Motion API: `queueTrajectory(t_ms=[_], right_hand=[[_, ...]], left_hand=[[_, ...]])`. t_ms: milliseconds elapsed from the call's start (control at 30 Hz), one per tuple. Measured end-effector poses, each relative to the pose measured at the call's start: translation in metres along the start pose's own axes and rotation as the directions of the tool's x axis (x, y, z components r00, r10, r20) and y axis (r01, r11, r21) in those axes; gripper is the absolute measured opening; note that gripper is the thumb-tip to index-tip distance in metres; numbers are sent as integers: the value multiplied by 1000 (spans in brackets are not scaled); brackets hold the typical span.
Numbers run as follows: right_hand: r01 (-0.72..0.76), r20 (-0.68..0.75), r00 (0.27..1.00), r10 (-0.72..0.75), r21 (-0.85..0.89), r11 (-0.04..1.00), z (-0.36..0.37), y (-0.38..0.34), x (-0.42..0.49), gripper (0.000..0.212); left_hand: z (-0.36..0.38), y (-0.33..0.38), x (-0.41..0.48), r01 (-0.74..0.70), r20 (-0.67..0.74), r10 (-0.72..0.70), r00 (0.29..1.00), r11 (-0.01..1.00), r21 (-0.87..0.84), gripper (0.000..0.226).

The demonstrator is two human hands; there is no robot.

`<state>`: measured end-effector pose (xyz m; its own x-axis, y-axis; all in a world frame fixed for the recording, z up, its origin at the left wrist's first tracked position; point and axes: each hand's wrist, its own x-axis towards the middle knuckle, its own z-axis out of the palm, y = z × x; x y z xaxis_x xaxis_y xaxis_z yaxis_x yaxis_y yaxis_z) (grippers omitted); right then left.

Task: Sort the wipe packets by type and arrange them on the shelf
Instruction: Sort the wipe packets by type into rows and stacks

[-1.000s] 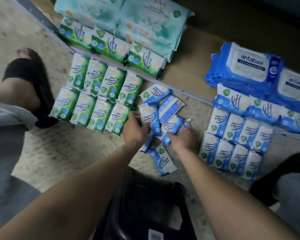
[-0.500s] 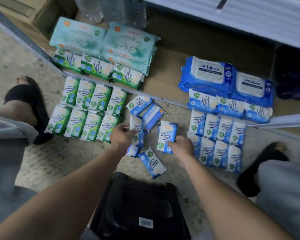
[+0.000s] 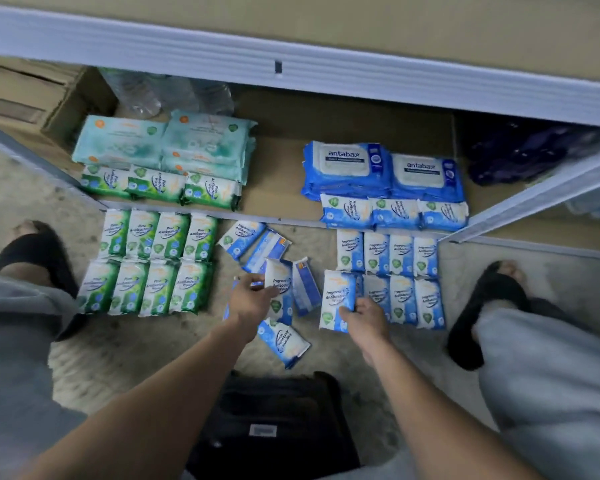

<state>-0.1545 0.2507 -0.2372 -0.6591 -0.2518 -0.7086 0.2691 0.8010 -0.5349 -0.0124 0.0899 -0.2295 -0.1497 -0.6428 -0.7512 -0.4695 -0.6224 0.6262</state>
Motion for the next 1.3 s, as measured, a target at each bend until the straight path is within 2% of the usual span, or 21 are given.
queueTrajectory(t_ms=[233,333,433,600,800,1000,1067,1133,1233,1300], right_hand=[[-68,-101,992,77,94,993,-38,15,-3,6],[-70,-128,988,85,115,991,-50,21,5,14],[-101,-151,982,114,93,991,-65,29,13,10],[-136,-195,971,136,14,991,-101,38,37,25],[-121,-293,951,102,-48,991,-143,39,87,28],[-50,-321,947,27,-62,997,-163,26,141,21],[24,-349,936,-52,-84,996,-165,22,149,24],[120,-374,913,-160,-129,984,-166,23,154,37],[171,-264,924,-275,-360,917,-162,31,156,60],[178,-201,931,-303,-475,862,-158,37,159,66]], left_hand=[[46,-3,-21,-51,65,41,997,987,155,23],[68,0,-25,-97,102,74,992,966,239,26],[93,5,-27,-125,134,89,987,948,292,22],[139,5,-21,-140,170,80,982,915,378,22],[202,13,-9,-337,286,205,936,758,559,23],[265,32,6,-371,309,231,923,754,543,24],[277,34,13,-417,329,266,906,698,582,37],[282,32,19,-474,386,279,879,593,651,55],[282,24,26,-577,503,282,817,360,733,75],[280,18,30,-613,549,278,788,264,745,81]])
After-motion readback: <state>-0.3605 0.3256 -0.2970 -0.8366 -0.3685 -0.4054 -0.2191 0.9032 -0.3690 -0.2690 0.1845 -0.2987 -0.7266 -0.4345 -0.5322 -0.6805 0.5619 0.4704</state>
